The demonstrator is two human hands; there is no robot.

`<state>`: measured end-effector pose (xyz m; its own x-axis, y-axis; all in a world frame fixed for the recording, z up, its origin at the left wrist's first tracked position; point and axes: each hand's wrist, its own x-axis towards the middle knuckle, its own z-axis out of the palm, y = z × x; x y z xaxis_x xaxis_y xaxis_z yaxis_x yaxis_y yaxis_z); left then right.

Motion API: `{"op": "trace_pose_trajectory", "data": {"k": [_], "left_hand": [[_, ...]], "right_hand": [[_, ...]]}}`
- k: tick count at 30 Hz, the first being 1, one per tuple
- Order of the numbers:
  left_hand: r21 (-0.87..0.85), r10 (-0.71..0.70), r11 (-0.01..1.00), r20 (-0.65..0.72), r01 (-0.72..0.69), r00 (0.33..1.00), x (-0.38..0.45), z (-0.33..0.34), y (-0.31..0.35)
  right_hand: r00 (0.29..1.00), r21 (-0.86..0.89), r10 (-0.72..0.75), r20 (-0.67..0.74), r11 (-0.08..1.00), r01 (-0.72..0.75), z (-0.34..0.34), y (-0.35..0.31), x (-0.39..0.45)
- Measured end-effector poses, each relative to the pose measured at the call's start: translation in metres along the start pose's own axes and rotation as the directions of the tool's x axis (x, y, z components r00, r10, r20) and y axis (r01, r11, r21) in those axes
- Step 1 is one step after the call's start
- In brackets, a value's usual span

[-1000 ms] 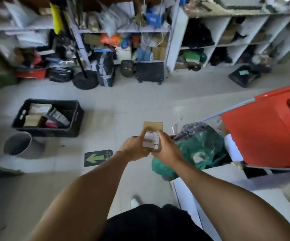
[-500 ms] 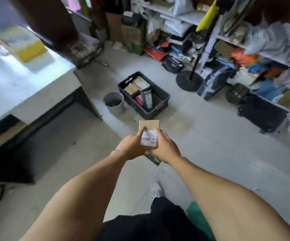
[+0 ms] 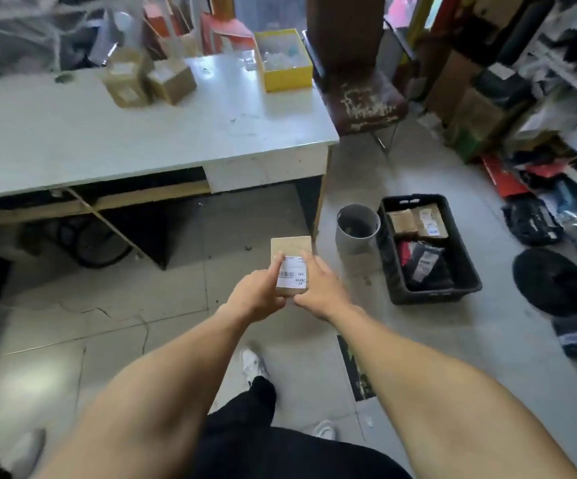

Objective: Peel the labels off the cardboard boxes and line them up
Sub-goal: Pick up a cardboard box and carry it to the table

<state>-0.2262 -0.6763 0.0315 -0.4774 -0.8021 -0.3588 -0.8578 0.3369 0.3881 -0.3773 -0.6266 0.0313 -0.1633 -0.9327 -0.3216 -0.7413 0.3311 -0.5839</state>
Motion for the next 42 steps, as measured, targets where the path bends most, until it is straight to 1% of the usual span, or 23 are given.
{"op": "trace_pose_trajectory", "data": {"k": [2, 7, 10, 12, 15, 19, 22, 24, 29, 33, 37, 42], "left_hand": [[-0.019, -0.037, 0.999, -0.026, 0.037, 0.999, 0.021, -0.016, -0.024], [-0.058, -0.082, 0.995, -0.087, 0.077, 0.993, 0.075, -0.069, -0.081], [-0.054, -0.119, 0.992, -0.108, 0.114, 0.987, 0.102, -0.096, -0.108], [-0.05, -0.131, 0.991, -0.121, 0.126, 0.984, 0.12, -0.111, -0.124], [-0.073, -0.151, 0.987, -0.14, 0.142, 0.979, 0.148, -0.13, -0.137], [-0.093, -0.192, 0.979, -0.119, 0.182, 0.974, 0.19, -0.145, -0.147], [-0.098, -0.222, 0.972, -0.112, 0.212, 0.969, 0.231, -0.164, -0.154], [-0.103, -0.244, 0.967, -0.117, 0.233, 0.963, 0.261, -0.181, -0.155], [-0.09, -0.258, 0.965, -0.127, 0.248, 0.958, 0.304, -0.214, -0.166], [-0.099, -0.289, 0.956, -0.129, 0.277, 0.949, 0.333, -0.236, -0.192], [-0.119, -0.296, 0.952, -0.117, 0.283, 0.948, 0.361, -0.253, -0.223], [-0.143, -0.276, 0.955, -0.111, 0.259, 0.955, 0.391, -0.275, -0.266]], "right_hand": [[0.999, -0.026, -0.043, 0.023, 0.999, 0.044, 0.003, -0.021, 0.037], [0.992, -0.045, -0.113, 0.055, 0.992, 0.116, -0.001, -0.078, 0.119], [0.984, -0.081, -0.16, 0.083, 0.983, 0.166, -0.003, -0.108, 0.163], [0.979, -0.064, -0.188, 0.083, 0.979, 0.194, -0.004, -0.124, 0.191], [0.976, -0.049, -0.198, 0.094, 0.978, 0.203, -0.01, -0.14, 0.227], [0.968, -0.065, -0.203, 0.145, 0.975, 0.214, -0.021, -0.145, 0.281], [0.955, -0.071, -0.239, 0.175, 0.965, 0.254, -0.032, -0.15, 0.327], [0.956, -0.052, -0.234, 0.177, 0.968, 0.246, -0.042, -0.155, 0.363], [0.955, -0.01, -0.22, 0.197, 0.974, 0.226, -0.058, -0.175, 0.417], [0.947, -0.03, -0.25, 0.204, 0.965, 0.261, -0.061, -0.201, 0.454], [0.946, -0.035, -0.231, 0.227, 0.969, 0.245, -0.057, -0.226, 0.488], [0.957, -0.049, -0.195, 0.213, 0.977, 0.21, -0.042, -0.26, 0.525]]}}
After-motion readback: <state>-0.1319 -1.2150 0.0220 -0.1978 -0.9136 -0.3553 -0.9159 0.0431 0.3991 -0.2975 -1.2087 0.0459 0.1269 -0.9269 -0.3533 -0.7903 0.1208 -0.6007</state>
